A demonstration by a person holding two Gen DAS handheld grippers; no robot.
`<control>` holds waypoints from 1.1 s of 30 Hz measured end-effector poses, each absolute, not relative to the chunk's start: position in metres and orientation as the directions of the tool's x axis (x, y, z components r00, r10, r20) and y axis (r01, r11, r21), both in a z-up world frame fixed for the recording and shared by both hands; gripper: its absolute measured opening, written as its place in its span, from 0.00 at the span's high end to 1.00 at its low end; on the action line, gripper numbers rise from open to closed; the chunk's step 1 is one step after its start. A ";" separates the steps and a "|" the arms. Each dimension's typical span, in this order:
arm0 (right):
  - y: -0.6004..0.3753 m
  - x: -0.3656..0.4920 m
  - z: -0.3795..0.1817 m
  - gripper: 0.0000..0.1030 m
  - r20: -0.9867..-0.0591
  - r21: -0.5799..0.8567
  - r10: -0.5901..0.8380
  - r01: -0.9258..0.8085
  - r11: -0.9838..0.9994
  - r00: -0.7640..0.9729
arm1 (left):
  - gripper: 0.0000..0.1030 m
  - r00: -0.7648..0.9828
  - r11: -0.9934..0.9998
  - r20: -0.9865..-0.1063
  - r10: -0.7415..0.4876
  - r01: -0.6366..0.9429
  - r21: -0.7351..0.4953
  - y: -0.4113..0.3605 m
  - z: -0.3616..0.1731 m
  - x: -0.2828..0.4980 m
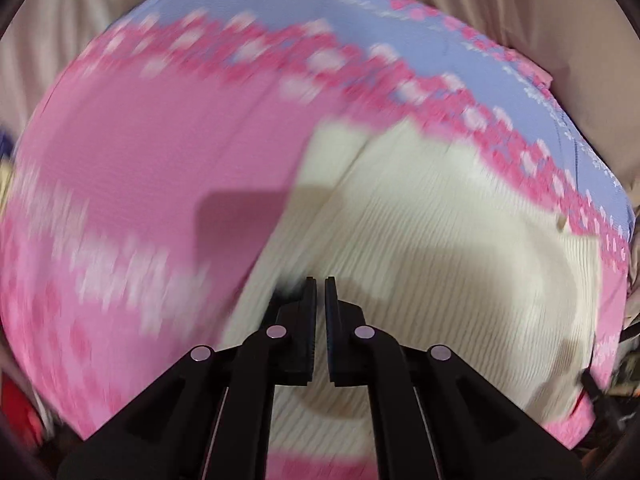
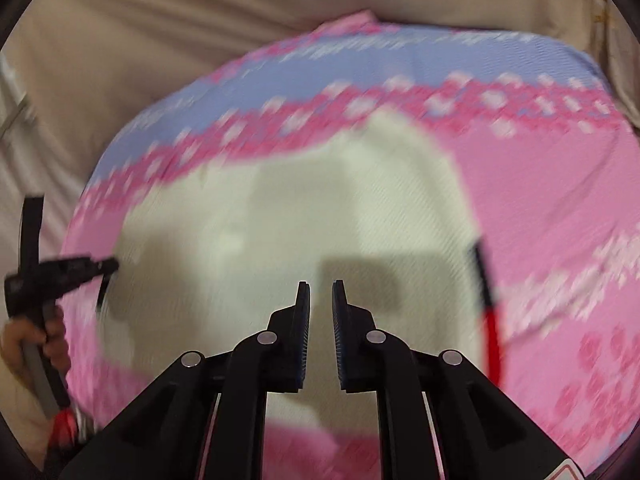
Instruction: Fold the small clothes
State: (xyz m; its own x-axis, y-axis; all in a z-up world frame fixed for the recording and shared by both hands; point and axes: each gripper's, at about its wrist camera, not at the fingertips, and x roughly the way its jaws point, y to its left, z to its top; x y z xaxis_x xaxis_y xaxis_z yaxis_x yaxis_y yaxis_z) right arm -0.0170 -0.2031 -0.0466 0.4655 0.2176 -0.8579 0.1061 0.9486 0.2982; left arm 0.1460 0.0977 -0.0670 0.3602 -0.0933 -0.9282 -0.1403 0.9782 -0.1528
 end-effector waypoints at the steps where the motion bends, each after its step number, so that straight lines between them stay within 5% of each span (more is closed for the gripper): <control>1: -0.191 -0.022 -0.052 0.91 -0.861 0.300 0.236 0.073 0.951 0.450 | 0.96 0.348 0.975 -0.934 -0.080 -0.165 -0.146 0.104 -0.071 0.130; 6: -0.160 -0.025 -0.105 0.95 -0.922 0.210 0.192 0.017 0.978 0.337 | 0.96 0.305 0.972 -0.952 -0.026 -0.214 -0.096 0.109 -0.092 0.092; 10: -0.154 -0.022 -0.080 0.92 -0.911 0.211 0.162 0.092 0.973 0.381 | 0.95 0.303 0.985 -0.952 -0.048 -0.142 -0.095 0.107 -0.086 0.094; 14: -0.122 -0.013 -0.055 0.91 -0.894 0.210 0.145 0.112 0.971 0.425 | 0.94 0.280 0.973 -0.945 -0.170 -0.105 -0.206 0.118 -0.081 0.108; 21: -0.077 0.008 -0.103 0.92 -0.946 0.166 0.120 0.130 0.978 0.302 | 0.85 0.288 0.839 -0.846 -0.449 -0.190 -0.510 0.159 -0.090 0.127; 27: -0.082 0.010 -0.103 0.93 -0.941 0.187 0.155 0.083 0.979 0.300 | 0.63 0.379 0.776 -0.789 -0.484 -0.230 -0.587 0.167 -0.081 0.110; 33: -0.086 0.017 -0.100 0.93 -0.947 0.198 0.183 0.031 0.980 0.265 | 0.37 0.387 0.842 -0.869 -0.308 -0.314 -0.438 0.161 -0.089 0.114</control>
